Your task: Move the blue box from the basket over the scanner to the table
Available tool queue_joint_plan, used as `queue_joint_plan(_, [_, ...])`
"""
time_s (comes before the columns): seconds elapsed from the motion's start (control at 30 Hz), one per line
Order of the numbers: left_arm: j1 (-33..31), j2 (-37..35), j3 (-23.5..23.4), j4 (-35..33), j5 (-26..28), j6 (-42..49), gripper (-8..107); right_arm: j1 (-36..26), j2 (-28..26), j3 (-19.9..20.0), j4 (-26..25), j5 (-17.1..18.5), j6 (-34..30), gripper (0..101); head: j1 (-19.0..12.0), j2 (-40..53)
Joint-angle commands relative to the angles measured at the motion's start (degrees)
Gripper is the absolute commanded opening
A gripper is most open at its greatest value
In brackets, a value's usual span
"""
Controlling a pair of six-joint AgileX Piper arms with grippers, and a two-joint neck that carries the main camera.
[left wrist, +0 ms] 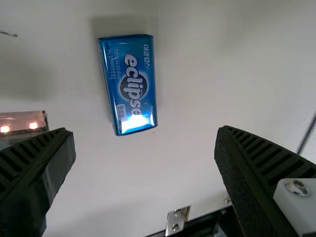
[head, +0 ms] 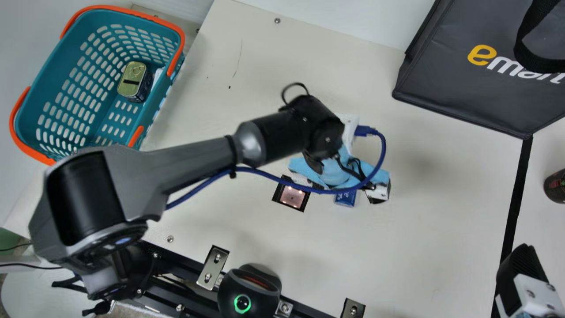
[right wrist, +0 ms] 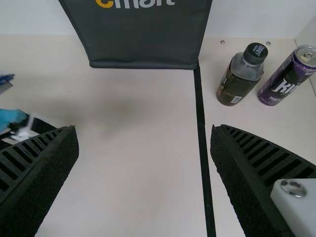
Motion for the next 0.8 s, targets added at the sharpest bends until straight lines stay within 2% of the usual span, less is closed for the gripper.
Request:
queue_joint_plan(0.0, [3.9, -3.0, 1.4, -4.0, 0.4, 9.4, 90, 0.0, 0.0, 0.0, 0.0, 0.0, 0.0, 95, -1.7, 0.1])
queue_joint_plan(0.2, [14.3, -9.8, 4.8, -9.7, 4.0, 22.8, 90, 0.0, 0.0, 0.0, 0.0, 0.0, 0.0, 95, -1.7, 0.1])
queue_joint_plan(0.43, [25.6, -18.1, 8.4, -10.4, 8.1, 33.1, 90, 0.0, 0.0, 0.0, 0.0, 0.0, 0.0, 95, -1.7, 0.1])
queue_joint_plan(0.57, [30.5, -23.0, 10.4, -7.8, 9.1, 36.9, 90, 0.0, 0.0, 0.0, 0.0, 0.0, 0.0, 95, -1.7, 0.1])
queue_joint_plan(0.77, [34.0, -31.3, 13.5, 0.8, 8.6, 38.7, 90, 0.0, 0.0, 0.0, 0.0, 0.0, 0.0, 95, -1.7, 0.1])
